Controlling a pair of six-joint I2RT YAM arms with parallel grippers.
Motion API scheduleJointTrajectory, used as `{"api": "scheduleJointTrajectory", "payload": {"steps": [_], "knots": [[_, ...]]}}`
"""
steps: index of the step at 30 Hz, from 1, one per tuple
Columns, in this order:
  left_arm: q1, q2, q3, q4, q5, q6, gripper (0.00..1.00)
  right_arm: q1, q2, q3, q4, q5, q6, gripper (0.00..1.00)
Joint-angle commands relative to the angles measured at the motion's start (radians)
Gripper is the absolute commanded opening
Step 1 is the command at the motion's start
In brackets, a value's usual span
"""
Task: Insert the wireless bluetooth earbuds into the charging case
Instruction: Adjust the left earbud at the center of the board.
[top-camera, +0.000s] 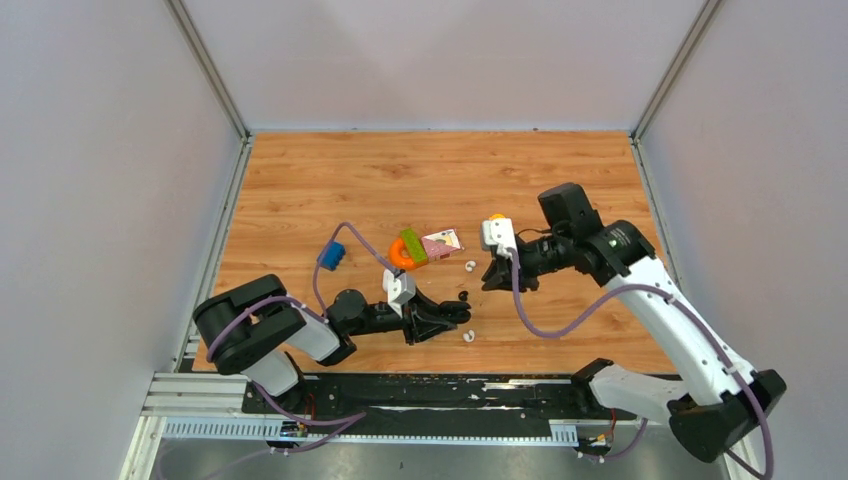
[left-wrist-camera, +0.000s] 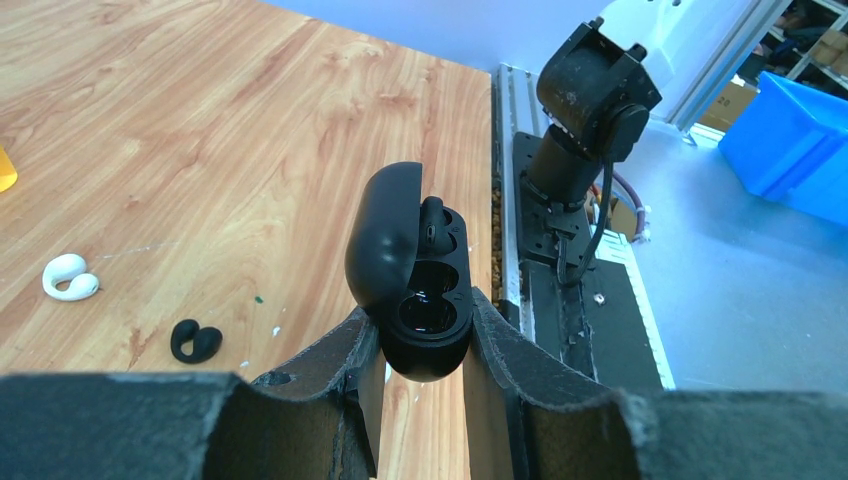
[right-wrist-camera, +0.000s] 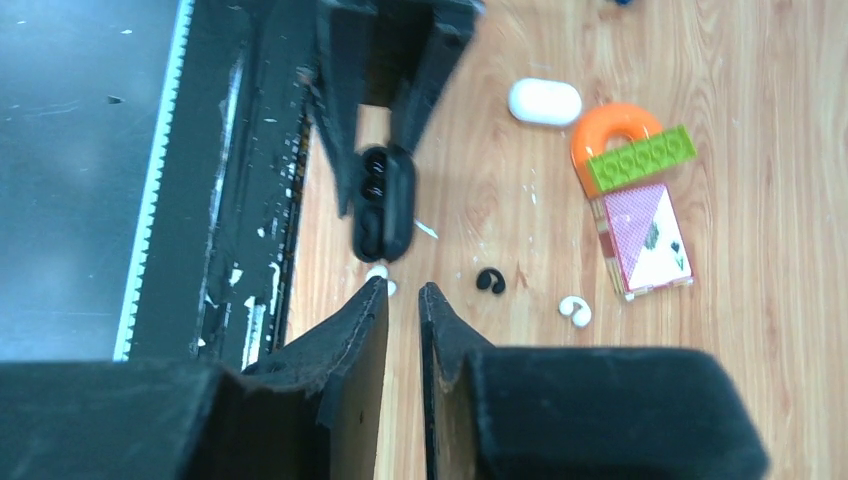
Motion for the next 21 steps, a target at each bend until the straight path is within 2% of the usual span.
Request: {"api": "scheduleJointTrajectory", "payload": {"steps": [1,6,10,14,21], "knots": [[-0.003,-0.048,-0.016,0.114,-0.025,0.016,0.00,-0.148,0.115,-0.015,0.008,-0.147,-0.103,0.18],[0.012,-0.119,-0.053,0.084,-0.098,0.044,0.00,-0.204,0.292,-0.012,0.061,-0.118,-0.160,0.19],[0.019,-0.195,-0.073,0.009,-0.158,0.077,0.00,-0.202,0.410,-0.048,0.192,-0.075,-0.075,0.19],[0.020,-0.259,-0.091,-0.038,-0.215,0.103,0.00,-0.159,0.444,-0.156,0.367,0.013,0.028,0.18],[0.021,-0.299,-0.107,-0.040,-0.257,0.110,0.00,-0.116,0.541,-0.176,0.443,0.057,0.161,0.18]]}}
